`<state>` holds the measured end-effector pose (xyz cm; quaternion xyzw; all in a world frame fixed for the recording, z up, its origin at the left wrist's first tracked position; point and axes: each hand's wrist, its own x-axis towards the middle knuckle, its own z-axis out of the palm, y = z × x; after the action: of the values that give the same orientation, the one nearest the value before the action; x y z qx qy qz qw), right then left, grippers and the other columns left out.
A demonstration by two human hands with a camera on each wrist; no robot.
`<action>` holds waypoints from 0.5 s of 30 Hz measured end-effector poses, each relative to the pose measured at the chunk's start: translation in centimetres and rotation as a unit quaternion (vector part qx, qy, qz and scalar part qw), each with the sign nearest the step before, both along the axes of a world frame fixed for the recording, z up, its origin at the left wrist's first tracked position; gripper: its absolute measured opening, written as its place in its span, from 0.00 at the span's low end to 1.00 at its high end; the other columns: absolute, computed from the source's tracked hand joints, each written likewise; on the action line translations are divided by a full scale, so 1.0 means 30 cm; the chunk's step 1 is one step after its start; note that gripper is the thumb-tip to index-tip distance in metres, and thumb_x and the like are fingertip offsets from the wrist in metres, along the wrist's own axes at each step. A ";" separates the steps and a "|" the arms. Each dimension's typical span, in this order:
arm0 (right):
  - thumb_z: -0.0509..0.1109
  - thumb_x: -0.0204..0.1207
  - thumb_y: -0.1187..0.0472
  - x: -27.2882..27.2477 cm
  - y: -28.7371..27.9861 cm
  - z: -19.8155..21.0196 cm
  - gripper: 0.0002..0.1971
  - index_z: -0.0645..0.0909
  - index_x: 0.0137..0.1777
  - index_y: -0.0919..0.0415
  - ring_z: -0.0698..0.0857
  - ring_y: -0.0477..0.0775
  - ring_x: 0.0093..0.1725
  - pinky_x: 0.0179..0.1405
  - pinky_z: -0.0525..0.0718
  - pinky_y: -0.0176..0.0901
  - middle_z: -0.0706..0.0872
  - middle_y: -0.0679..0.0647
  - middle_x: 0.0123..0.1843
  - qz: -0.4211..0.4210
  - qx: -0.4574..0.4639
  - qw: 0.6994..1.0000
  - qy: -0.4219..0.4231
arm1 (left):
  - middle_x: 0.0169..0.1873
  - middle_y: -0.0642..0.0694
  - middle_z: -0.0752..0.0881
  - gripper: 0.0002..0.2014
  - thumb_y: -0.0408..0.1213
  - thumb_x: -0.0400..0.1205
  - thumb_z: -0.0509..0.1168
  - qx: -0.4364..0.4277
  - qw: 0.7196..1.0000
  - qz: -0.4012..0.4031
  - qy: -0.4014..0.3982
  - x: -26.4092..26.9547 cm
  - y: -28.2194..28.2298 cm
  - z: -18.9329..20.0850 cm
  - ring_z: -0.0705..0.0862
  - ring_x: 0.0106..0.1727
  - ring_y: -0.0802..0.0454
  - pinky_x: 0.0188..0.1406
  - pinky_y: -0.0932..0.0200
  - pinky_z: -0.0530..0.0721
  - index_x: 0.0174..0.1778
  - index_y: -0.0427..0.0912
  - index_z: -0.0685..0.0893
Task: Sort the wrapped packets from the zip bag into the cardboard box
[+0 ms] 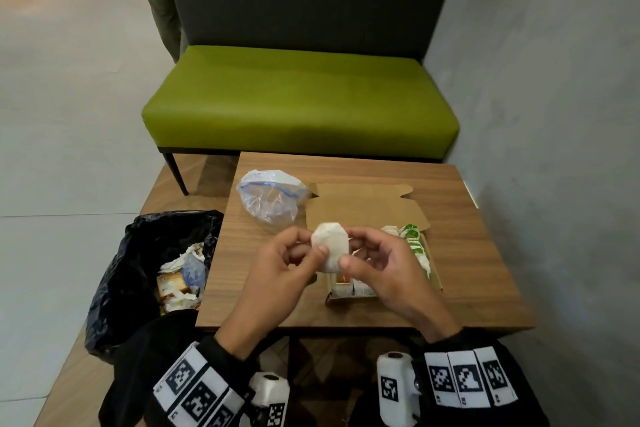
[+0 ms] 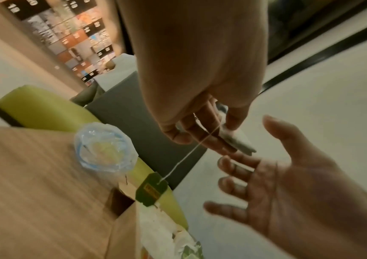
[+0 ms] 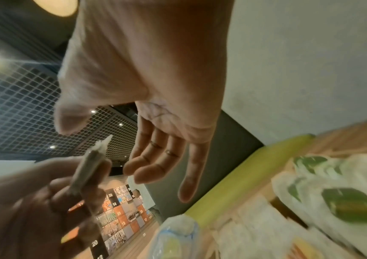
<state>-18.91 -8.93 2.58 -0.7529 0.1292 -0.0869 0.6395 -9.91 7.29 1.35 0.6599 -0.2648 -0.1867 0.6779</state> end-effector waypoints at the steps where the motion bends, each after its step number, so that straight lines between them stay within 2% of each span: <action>1: 0.80 0.61 0.44 -0.007 0.007 -0.008 0.27 0.85 0.62 0.46 0.86 0.53 0.45 0.49 0.87 0.48 0.88 0.56 0.51 0.033 0.003 0.999 0.015 | 0.28 0.45 0.89 0.08 0.38 0.81 0.71 -0.021 0.999 0.011 0.030 0.003 -0.001 0.002 0.85 0.32 0.56 0.37 0.59 0.83 0.47 0.36 0.86; 3: 0.81 0.60 0.43 -0.018 0.033 -0.029 0.29 0.83 0.63 0.43 0.84 0.56 0.43 0.50 0.87 0.51 0.87 0.51 0.51 0.082 -0.028 0.995 0.048 | 0.22 0.48 0.84 0.07 0.30 0.83 0.68 -0.036 0.997 0.027 0.061 0.004 -0.001 0.006 0.80 0.27 0.60 0.35 0.69 0.79 0.46 0.27 0.83; 5: 0.82 0.59 0.42 -0.017 0.073 -0.057 0.25 0.84 0.58 0.41 0.79 0.49 0.38 0.43 0.85 0.49 0.84 0.44 0.44 0.079 -0.063 0.993 0.068 | 0.25 0.39 0.82 0.09 0.32 0.82 0.70 -0.048 0.995 0.025 0.086 0.001 0.004 0.008 0.77 0.28 0.53 0.35 0.66 0.79 0.45 0.27 0.83; 7: 0.81 0.61 0.42 -0.002 0.114 -0.089 0.18 0.83 0.51 0.40 0.77 0.44 0.35 0.37 0.80 0.44 0.81 0.44 0.39 0.065 -0.086 0.991 0.077 | 0.28 0.33 0.81 0.14 0.39 0.78 0.71 -0.064 0.992 0.020 0.109 -0.008 0.008 0.015 0.75 0.31 0.45 0.35 0.60 0.79 0.45 0.28 0.83; 10: 0.76 0.70 0.45 0.018 0.164 -0.126 0.08 0.85 0.48 0.41 0.78 0.42 0.34 0.36 0.79 0.42 0.81 0.43 0.35 0.057 -0.126 0.989 0.058 | 0.30 0.31 0.81 0.16 0.37 0.76 0.71 -0.078 0.987 0.030 0.138 -0.014 0.010 0.020 0.76 0.32 0.43 0.33 0.59 0.82 0.46 0.24 0.82; 13: 0.74 0.78 0.54 0.010 0.189 -0.139 0.05 0.90 0.48 0.52 0.83 0.44 0.38 0.40 0.81 0.43 0.86 0.45 0.40 0.053 -0.152 0.986 0.040 | 0.28 0.34 0.81 0.10 0.31 0.80 0.72 -0.064 0.991 0.051 0.110 -0.009 0.018 0.026 0.76 0.31 0.47 0.38 0.66 0.81 0.46 0.25 0.83; 15: 0.74 0.78 0.56 -0.012 0.194 -0.138 0.05 0.91 0.47 0.54 0.83 0.43 0.39 0.40 0.81 0.40 0.88 0.44 0.40 0.065 -0.155 0.985 0.031 | 0.22 0.44 0.82 0.04 0.27 0.81 0.69 -0.052 0.991 0.083 0.089 -0.001 0.024 0.030 0.78 0.28 0.57 0.37 0.70 0.80 0.44 0.28 0.84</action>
<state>-19.27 -3.11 -1.58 -0.8517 0.0849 -0.0409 0.5154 -9.94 8.01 2.25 0.6244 -0.1568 -0.1737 0.7452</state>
